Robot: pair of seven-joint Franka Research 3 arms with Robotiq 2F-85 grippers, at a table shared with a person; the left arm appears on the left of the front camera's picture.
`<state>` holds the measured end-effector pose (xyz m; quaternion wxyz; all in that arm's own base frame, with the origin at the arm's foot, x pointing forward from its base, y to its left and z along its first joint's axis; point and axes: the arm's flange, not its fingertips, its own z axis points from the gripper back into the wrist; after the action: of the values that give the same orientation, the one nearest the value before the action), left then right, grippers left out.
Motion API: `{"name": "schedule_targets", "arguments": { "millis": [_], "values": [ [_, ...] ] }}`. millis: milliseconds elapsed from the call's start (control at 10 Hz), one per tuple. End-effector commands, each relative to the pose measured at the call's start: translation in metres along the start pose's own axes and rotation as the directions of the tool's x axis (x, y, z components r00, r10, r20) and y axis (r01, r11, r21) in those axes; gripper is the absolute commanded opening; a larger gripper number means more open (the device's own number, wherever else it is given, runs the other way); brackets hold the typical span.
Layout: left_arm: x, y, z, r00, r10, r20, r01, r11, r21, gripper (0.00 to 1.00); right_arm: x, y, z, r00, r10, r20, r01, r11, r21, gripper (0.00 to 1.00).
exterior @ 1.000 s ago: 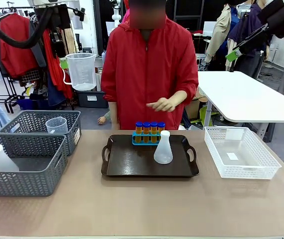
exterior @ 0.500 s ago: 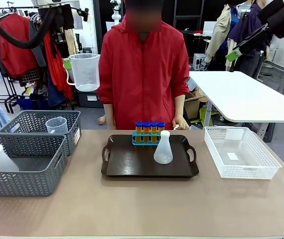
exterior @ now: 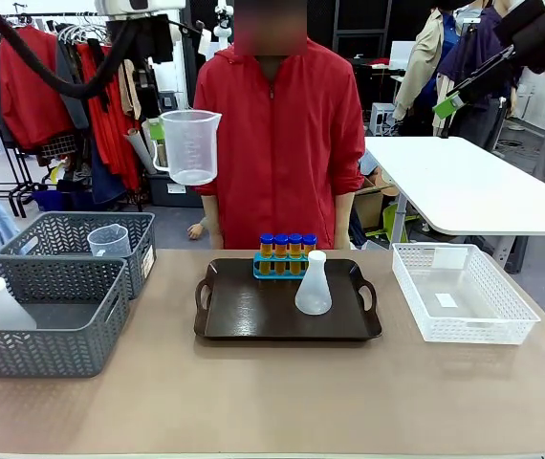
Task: Prepare the laboratory tools.
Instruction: Pick up one Large Measuring Cup and place it on the Handle tray.
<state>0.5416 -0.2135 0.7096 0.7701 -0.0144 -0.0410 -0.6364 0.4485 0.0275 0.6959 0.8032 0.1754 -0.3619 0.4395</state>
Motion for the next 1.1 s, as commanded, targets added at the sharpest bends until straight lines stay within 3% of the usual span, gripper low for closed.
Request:
{"name": "schedule_targets", "arguments": {
  "millis": [0, 500, 700, 1000],
  "values": [
    [0.018, 0.006, -0.008, 0.996, -0.090, -0.027, 0.090, 0.996, -0.007, 0.00, 0.001, 0.000, 0.001, 1.000, 0.007, 0.015, -0.007, 1.000, 0.012, 1.00],
    [0.066, 0.010, -0.091, 0.973, -0.222, -0.058, 0.218, 0.973, -0.075, 0.00, 0.001, 0.000, 0.001, 1.000, 0.007, 0.015, -0.007, 1.000, 0.012, 1.00],
    [0.073, 0.006, -0.123, 0.979, -0.204, -0.017, 0.202, 0.978, -0.058, 0.00, 0.001, 0.000, 0.001, 1.000, 0.007, 0.015, -0.007, 1.000, 0.012, 1.00],
    [0.086, 0.000, -0.169, 0.976, -0.211, -0.056, 0.214, 0.976, 0.048, 0.00, 0.001, 0.000, 0.001, 1.000, 0.007, 0.015, -0.007, 1.000, 0.012, 1.00]
  ]
}}
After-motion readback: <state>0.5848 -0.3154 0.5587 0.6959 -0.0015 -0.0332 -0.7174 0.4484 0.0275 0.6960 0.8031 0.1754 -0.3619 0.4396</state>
